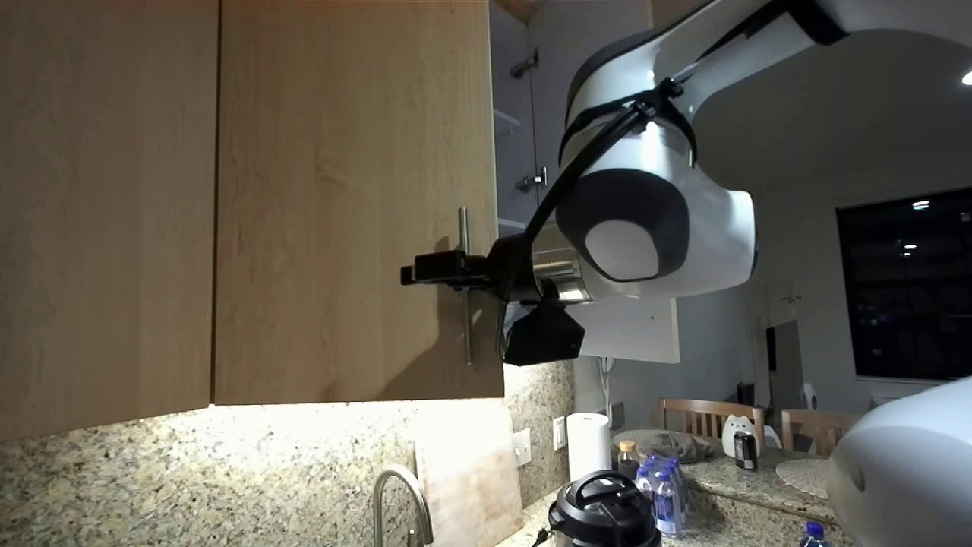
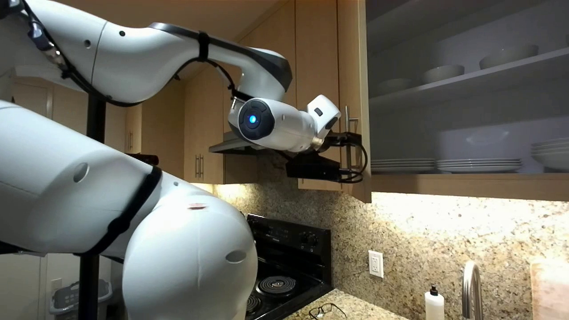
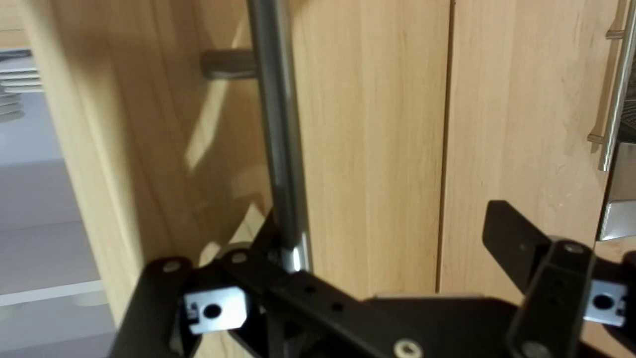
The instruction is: Open the top left cabinet door
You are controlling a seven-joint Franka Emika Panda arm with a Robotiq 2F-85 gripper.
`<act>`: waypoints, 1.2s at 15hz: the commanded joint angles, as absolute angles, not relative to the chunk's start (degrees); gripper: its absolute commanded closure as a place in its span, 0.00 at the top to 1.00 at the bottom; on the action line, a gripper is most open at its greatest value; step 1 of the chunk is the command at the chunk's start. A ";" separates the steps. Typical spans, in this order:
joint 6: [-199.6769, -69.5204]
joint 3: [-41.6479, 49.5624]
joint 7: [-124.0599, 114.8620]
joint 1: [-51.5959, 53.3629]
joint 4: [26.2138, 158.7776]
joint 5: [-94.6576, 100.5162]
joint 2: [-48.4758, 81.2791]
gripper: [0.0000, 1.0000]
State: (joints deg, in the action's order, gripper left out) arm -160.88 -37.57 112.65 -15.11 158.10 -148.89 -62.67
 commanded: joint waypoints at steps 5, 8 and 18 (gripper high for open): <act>-160.92 -36.30 108.23 -10.33 159.32 -148.52 -65.85 1.00; -163.70 -33.42 107.73 -6.52 159.47 -146.42 -66.27 1.00; -190.89 -22.77 109.22 16.49 158.89 -141.73 -71.69 1.00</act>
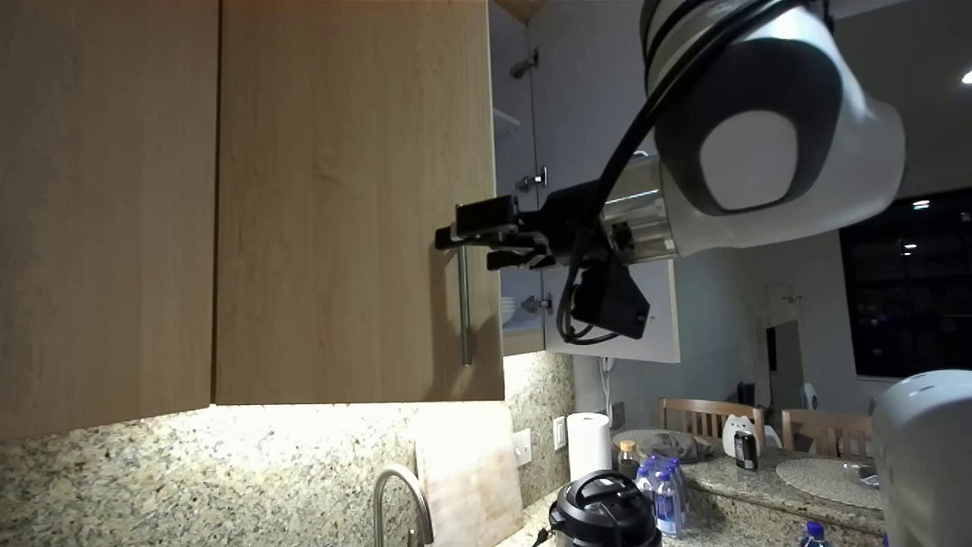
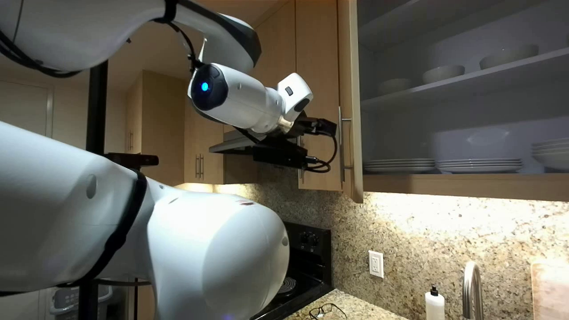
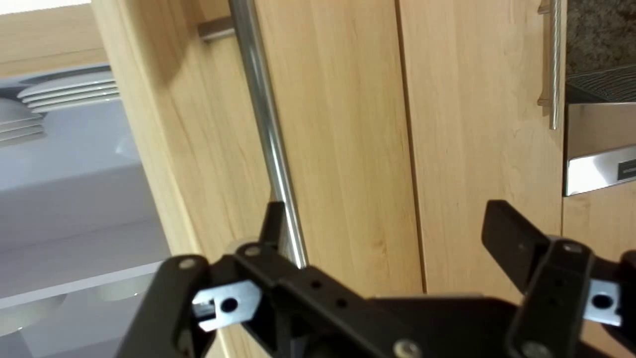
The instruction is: Open the top left cabinet door
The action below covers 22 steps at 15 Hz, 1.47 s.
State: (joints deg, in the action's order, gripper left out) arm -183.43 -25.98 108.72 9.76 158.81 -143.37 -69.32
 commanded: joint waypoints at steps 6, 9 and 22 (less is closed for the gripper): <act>-198.90 -22.23 108.66 15.90 155.96 -133.11 -70.03 1.00; -198.26 -23.27 111.90 7.56 152.32 -132.74 -66.04 1.00; -198.38 -11.10 126.01 -9.97 144.82 -134.32 -60.29 1.00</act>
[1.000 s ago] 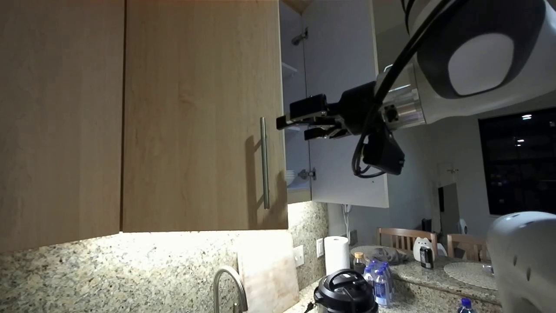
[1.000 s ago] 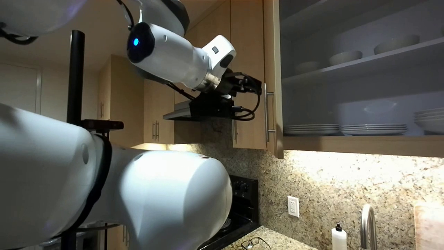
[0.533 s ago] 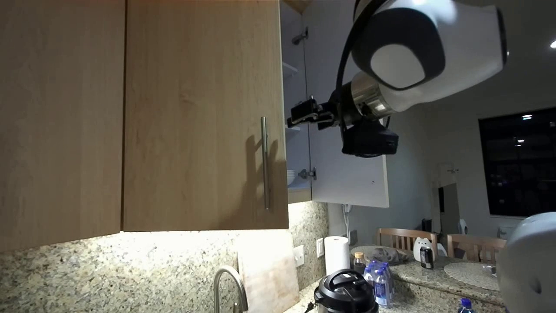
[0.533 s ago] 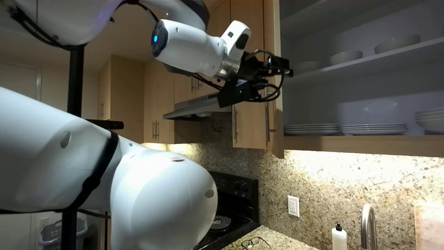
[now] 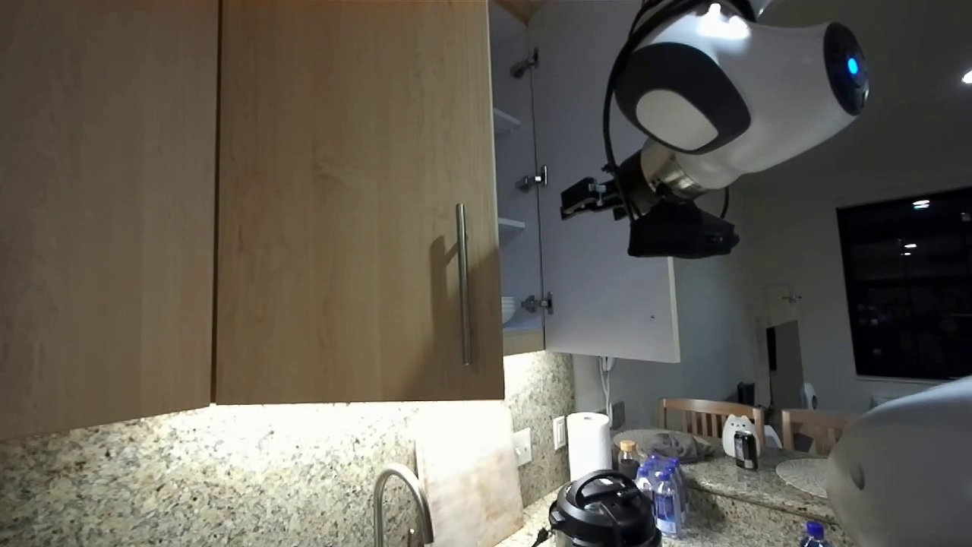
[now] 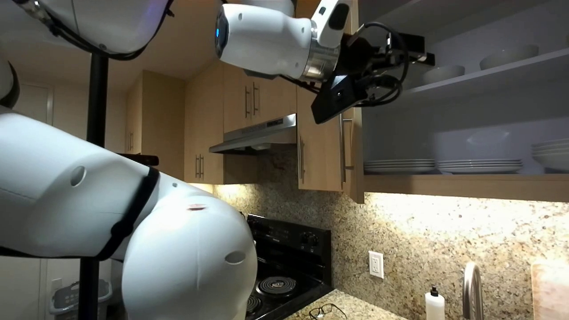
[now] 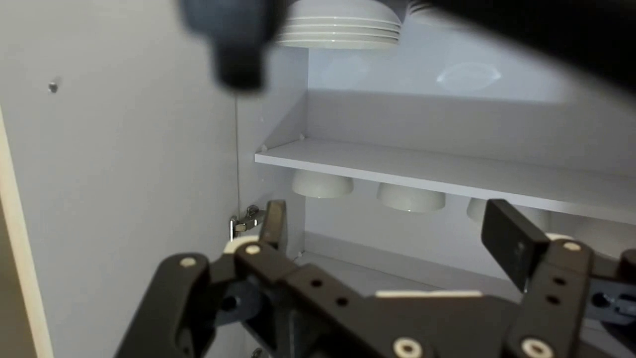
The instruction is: Open the top left cabinet door
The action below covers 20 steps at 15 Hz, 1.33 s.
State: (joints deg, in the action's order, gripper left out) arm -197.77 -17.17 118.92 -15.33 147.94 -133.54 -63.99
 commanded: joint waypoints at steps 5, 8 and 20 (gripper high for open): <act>-198.36 -6.14 134.08 -3.33 139.81 -136.43 -54.47 1.00; -198.37 -4.68 137.87 -0.82 136.93 -138.52 -50.40 1.00; -198.37 -4.67 149.29 1.99 130.97 -145.20 -43.17 1.00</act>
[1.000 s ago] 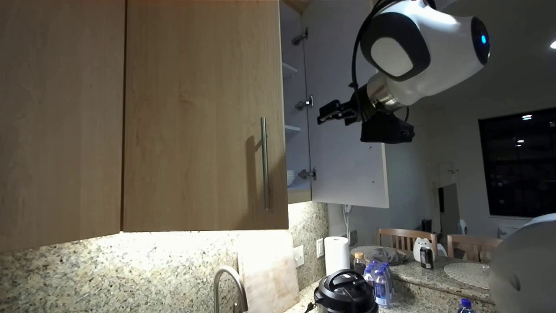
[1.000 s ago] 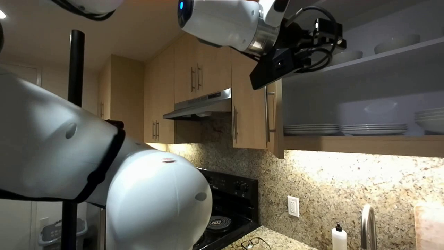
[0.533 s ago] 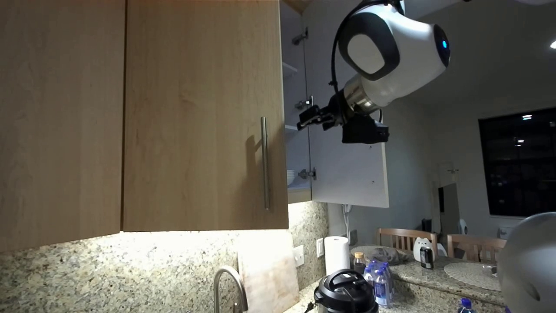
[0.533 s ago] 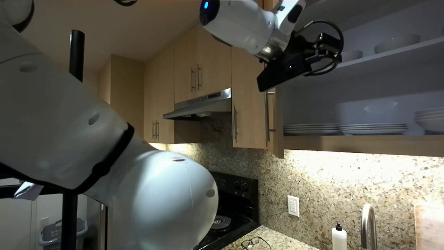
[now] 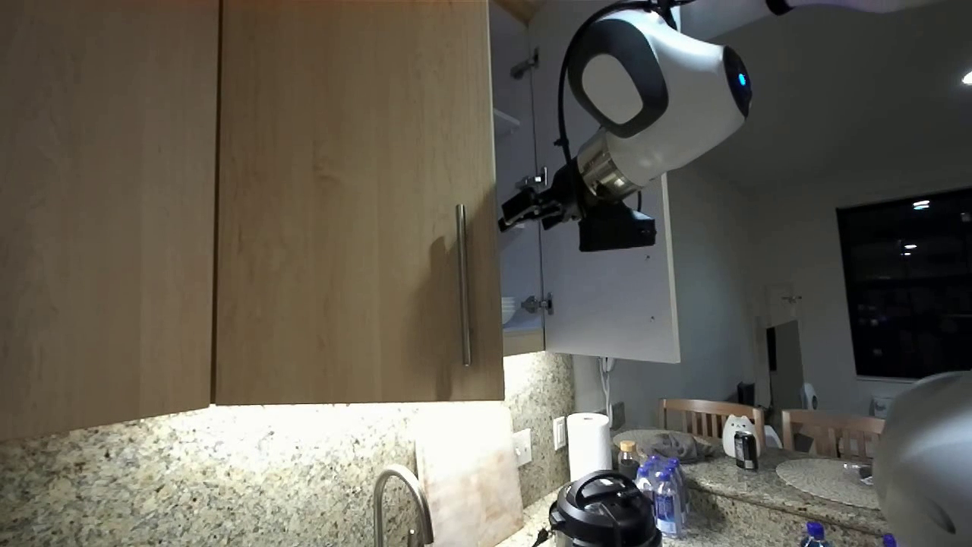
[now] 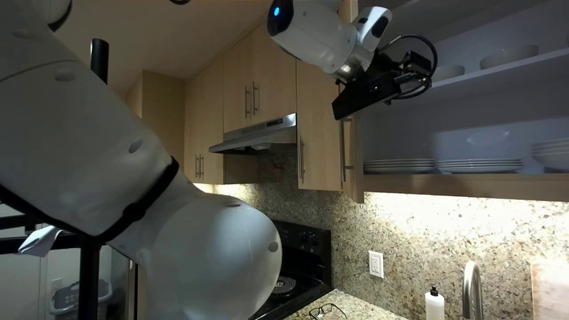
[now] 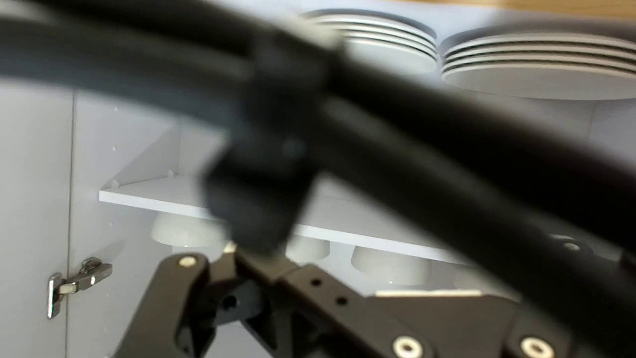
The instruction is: Open the top left cabinet door
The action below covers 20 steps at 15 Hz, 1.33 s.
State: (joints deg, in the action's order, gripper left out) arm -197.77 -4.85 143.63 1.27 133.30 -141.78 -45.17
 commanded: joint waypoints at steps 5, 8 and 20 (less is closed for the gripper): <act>-198.23 -5.38 151.86 2.42 130.32 -147.08 -42.18 1.00; -198.22 -6.05 152.86 2.32 130.42 -147.67 -41.93 1.00; -198.20 -15.15 150.44 2.02 131.52 -145.79 -42.23 1.00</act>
State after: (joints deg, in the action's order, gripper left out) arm -197.78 -12.85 148.69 2.30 131.82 -144.50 -42.32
